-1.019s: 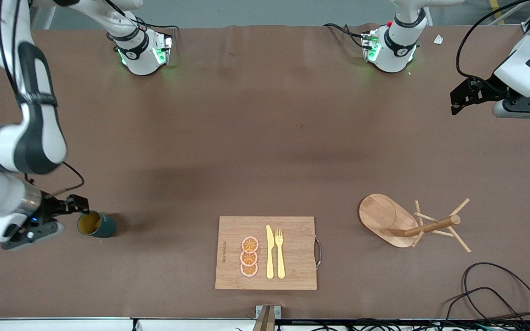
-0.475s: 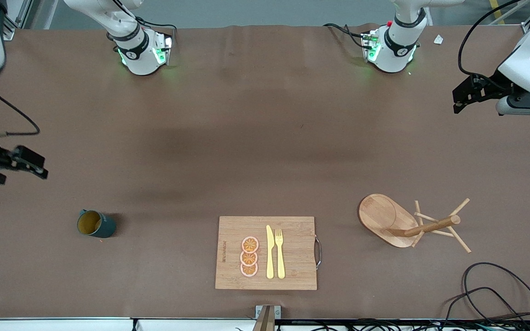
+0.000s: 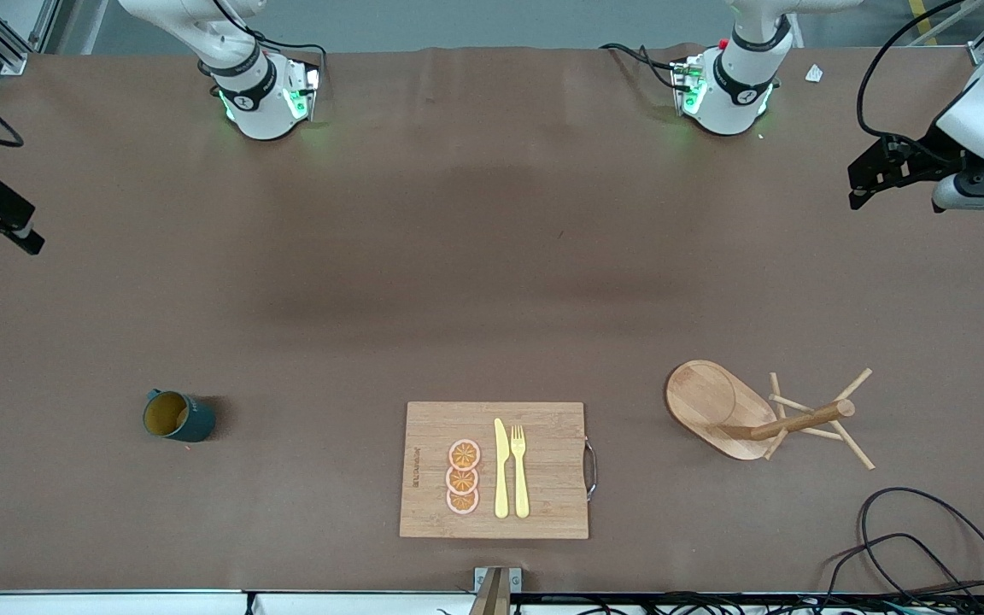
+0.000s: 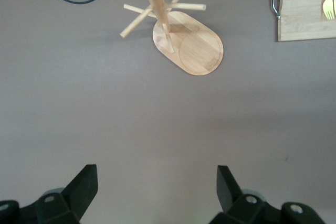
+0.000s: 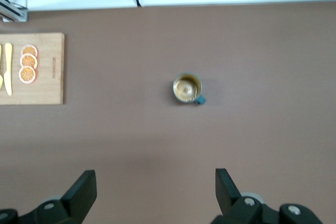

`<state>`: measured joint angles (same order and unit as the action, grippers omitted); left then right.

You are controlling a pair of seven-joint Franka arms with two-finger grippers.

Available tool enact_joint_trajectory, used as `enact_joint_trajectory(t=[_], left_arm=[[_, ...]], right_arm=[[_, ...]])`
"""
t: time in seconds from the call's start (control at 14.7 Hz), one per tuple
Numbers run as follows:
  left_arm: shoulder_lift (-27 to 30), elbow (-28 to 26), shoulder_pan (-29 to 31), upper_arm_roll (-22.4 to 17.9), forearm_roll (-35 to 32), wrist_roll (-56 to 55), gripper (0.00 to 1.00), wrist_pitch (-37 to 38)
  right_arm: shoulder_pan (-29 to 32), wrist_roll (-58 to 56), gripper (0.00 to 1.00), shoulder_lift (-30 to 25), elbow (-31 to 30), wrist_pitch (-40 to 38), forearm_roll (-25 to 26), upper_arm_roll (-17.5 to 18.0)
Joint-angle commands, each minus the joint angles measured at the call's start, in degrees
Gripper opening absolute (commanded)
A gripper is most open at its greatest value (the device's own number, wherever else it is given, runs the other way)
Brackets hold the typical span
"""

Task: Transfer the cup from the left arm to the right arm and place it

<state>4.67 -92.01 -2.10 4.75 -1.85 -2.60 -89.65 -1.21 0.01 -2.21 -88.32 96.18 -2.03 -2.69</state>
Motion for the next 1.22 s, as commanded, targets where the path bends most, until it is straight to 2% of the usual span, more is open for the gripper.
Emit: enact_joint_trajectory(t=[0.0,0.48,0.75,1.15], left_arm=[[0.9,1.0,1.8,-0.2,1.1,1.4,1.00,0.7],[0.9,1.2,1.9,-0.3,1.1,1.4,1.00,0.8],[0.4,1.2,1.7,0.0,1.1,1.6,1.00,0.8],[-0.1,2.4,1.6,0.2,0.9,3.7,1.00,2.7]], right_arm=[[0.2,3.7,1.00,-5.3,-9.0,1.6,0.9,0.3],[0.1,4.5,1.00,-5.0,-7.5,-1.0,1.4,0.8],[0.4,4.4,1.00,-3.5,-2.9,-2.1,1.6,0.6],[0.7,4.4,1.00,-1.8,-0.9,-1.7,1.6,0.5]])
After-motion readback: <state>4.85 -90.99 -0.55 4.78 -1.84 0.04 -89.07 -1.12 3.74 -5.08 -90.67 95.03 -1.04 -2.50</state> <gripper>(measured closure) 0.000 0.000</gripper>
